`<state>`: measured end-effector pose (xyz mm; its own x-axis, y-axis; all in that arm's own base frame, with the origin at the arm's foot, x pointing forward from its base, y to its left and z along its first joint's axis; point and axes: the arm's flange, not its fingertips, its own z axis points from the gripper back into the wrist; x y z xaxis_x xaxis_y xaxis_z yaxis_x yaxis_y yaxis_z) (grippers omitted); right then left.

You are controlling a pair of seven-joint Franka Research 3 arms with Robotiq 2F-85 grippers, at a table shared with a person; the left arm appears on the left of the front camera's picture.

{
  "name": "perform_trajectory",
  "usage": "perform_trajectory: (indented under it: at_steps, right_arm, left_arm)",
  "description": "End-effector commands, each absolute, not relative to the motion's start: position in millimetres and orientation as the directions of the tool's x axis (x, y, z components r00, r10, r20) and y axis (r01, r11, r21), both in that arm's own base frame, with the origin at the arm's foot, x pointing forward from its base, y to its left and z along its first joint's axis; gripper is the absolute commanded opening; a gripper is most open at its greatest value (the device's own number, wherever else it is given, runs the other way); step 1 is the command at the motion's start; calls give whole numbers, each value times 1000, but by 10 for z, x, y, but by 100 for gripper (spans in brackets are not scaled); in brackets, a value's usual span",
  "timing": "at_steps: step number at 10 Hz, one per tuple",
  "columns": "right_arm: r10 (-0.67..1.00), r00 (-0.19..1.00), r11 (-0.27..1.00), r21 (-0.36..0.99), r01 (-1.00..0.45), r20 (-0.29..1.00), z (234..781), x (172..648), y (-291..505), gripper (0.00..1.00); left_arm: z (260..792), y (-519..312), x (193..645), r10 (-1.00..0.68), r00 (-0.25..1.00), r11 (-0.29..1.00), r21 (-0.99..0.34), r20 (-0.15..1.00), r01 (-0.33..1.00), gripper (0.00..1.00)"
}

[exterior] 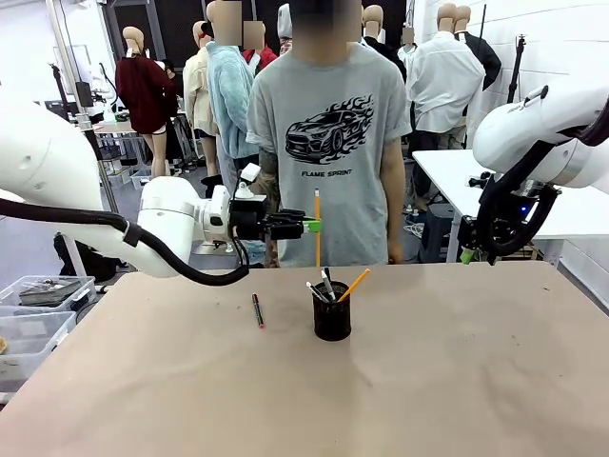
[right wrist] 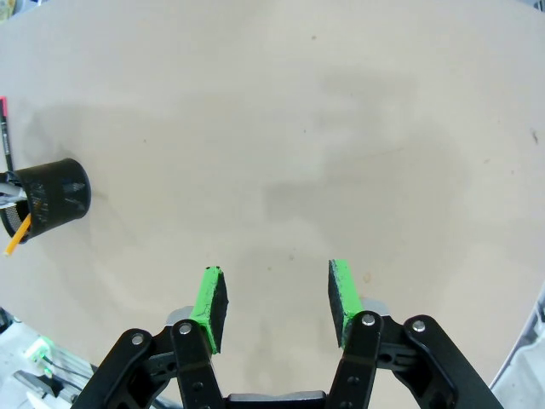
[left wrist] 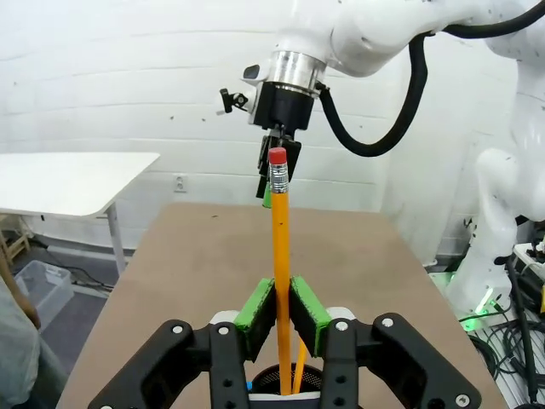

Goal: Place the pens into the pen holder.
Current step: Pick up a writing instrument from the table and place it into the Pen holder.

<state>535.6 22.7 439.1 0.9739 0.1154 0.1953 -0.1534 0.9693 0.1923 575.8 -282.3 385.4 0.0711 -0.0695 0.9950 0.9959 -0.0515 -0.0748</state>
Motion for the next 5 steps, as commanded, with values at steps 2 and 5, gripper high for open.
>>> perform_trajectory:
  at_steps: [2, 5]
  right_arm:
    - [122, 972, 963, 212, -165, 200, 4382, 5368, 215, 61]
    - [122, 972, 963, 212, -165, 200, 4382, 5368, 215, 61]
  left_arm:
    - [3734, -2916, 5808, -71, 122, -113, -130, 990, 985, 0]
    - [3613, -3023, 5663, -95, 132, -181, -148, 987, 972, 0]
